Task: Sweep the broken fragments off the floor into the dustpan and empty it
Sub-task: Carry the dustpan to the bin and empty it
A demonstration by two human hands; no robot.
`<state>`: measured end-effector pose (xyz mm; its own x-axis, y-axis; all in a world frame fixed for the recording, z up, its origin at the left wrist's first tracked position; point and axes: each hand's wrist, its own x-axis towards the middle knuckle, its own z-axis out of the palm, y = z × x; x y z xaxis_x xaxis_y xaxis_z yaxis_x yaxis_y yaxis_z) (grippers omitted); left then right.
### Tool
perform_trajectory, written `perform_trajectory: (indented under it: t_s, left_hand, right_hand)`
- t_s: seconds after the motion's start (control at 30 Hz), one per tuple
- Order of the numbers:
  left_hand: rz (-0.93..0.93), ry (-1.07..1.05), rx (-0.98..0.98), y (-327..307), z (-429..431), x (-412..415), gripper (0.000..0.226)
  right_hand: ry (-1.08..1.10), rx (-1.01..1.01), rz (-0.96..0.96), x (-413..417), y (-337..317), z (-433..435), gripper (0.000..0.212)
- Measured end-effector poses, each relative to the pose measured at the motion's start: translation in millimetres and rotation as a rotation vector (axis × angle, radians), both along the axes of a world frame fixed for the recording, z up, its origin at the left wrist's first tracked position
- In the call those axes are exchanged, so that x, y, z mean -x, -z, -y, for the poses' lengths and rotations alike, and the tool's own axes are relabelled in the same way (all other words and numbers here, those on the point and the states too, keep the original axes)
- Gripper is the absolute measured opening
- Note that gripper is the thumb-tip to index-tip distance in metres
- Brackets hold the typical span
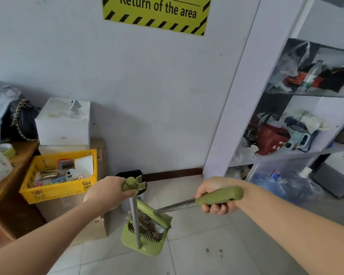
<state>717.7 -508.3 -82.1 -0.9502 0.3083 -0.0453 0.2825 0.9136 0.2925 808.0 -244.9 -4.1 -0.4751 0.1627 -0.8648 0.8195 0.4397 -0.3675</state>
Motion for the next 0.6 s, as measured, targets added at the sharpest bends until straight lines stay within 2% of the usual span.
perform_trajectory:
  t_s: [0.23, 0.4, 0.6]
  left_hand:
    - [-0.035, -0.048, 0.012, -22.5, -16.8, 46.5, 0.039]
    - [-0.057, -0.083, 0.028, -43.1, -21.9, 83.2, 0.041]
    - [-0.084, -0.147, 0.049, -58.1, -26.0, 127.0, 0.039]
  right_hand:
    - [-0.085, 0.040, -0.079, 53.8, -10.8, -27.9, 0.016]
    - [-0.146, 0.083, -0.112, 97.4, -22.5, -54.8, 0.050]
    - [-0.172, 0.140, -0.133, 156.3, -33.6, -83.1, 0.046]
